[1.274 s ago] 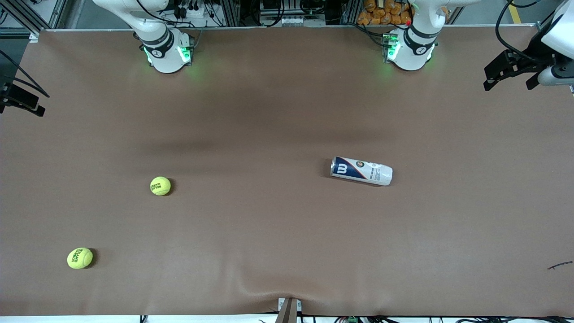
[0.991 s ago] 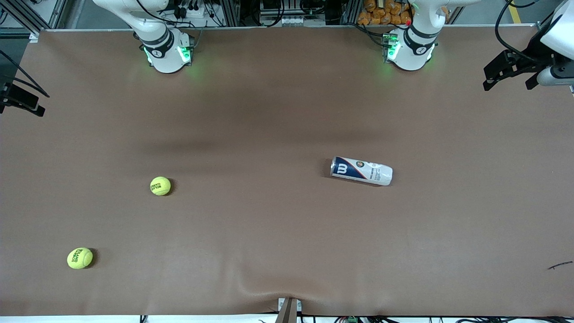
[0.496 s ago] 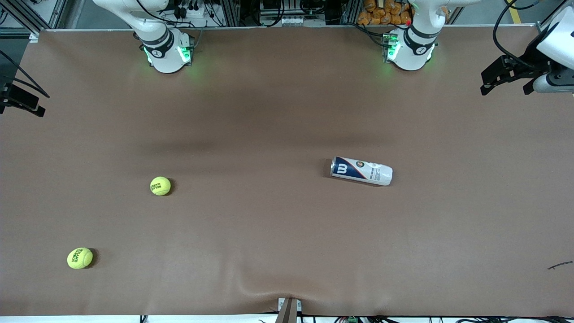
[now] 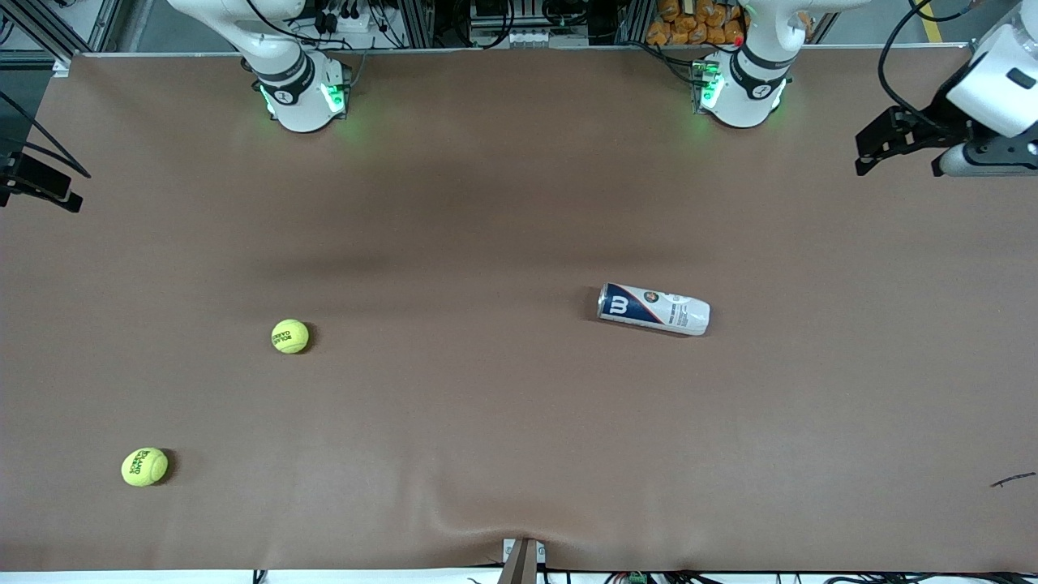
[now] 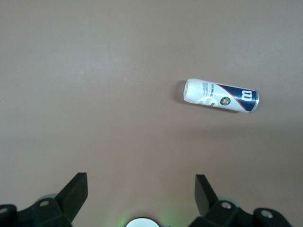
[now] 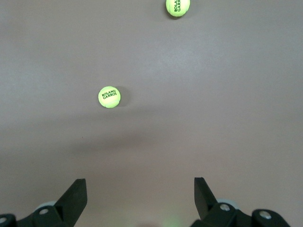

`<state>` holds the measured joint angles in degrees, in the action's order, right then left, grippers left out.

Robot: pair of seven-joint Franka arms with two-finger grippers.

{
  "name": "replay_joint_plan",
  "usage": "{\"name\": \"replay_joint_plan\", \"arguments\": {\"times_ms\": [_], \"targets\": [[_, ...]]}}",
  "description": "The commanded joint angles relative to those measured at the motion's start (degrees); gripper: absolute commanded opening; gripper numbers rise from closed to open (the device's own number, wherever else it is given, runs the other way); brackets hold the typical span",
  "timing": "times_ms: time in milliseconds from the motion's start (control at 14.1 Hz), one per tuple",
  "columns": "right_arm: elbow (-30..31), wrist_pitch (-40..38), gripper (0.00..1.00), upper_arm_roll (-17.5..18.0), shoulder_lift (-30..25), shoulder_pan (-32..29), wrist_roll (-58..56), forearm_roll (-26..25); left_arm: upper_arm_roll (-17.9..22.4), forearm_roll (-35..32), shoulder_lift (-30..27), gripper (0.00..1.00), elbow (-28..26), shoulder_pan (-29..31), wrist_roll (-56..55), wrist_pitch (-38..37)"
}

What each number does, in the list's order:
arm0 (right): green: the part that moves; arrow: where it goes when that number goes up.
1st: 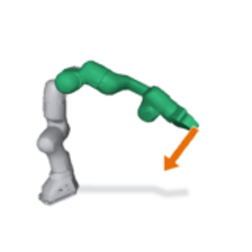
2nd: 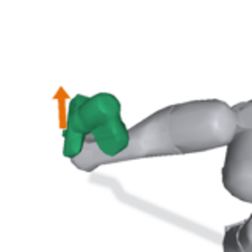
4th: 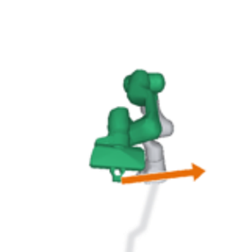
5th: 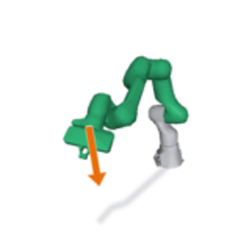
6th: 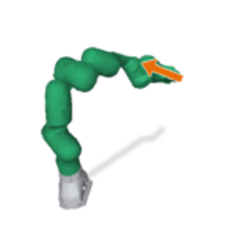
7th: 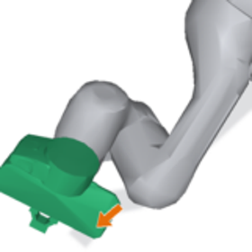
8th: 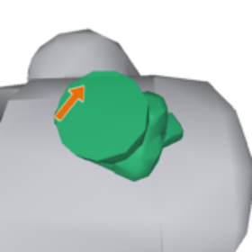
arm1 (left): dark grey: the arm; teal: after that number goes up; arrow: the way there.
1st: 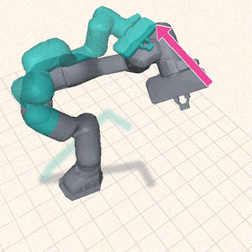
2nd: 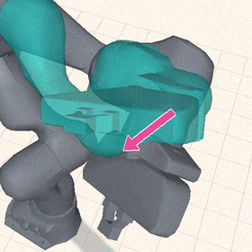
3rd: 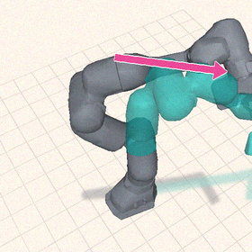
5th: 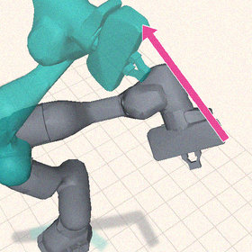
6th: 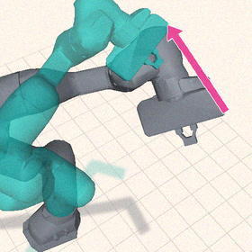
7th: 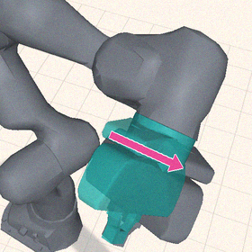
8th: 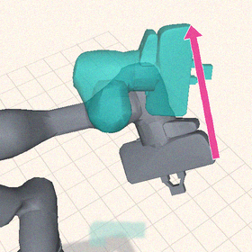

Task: Insert tennis ball vertically with right arm
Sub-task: 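Reach the left gripper down to the lying Wilson tennis ball can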

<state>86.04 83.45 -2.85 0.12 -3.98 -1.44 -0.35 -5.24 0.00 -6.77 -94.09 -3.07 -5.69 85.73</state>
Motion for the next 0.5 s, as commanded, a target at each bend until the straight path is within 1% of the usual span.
{"name": "replay_joint_plan", "arguments": {"times_ms": [0,142,283,354,425], "targets": [[-1.49,-0.4,1.0,0.57,0.67,-0.59,-0.4,-0.45,-1.43,-0.17,4.03,1.0,2.51,-0.79,-0.37,-0.66],[-1.49,-0.4,1.0,0.57,0.67,-0.67,-0.4,-0.45,-1.88,-0.26,5.27,1.0,2.51,-1.05,-0.46,1.26],[-1.49,-0.4,1.0,0.57,0.67,-0.67,-0.4,-0.45,-2.49,-1.05,8.25,1.0,2.6,-2.19,-0.02,4.42],[-1.49,-0.4,1.0,0.57,0.67,-0.67,-0.4,-0.45,-3.36,-2.45,9.48,1.0,2.51,-3.24,-0.11,6.27],[-1.49,-0.31,1.0,0.57,0.75,-0.67,-0.4,-0.45,-3.81,-5.24,10.62,1.0,2.6,-4.39,-0.11,7.42]]}}
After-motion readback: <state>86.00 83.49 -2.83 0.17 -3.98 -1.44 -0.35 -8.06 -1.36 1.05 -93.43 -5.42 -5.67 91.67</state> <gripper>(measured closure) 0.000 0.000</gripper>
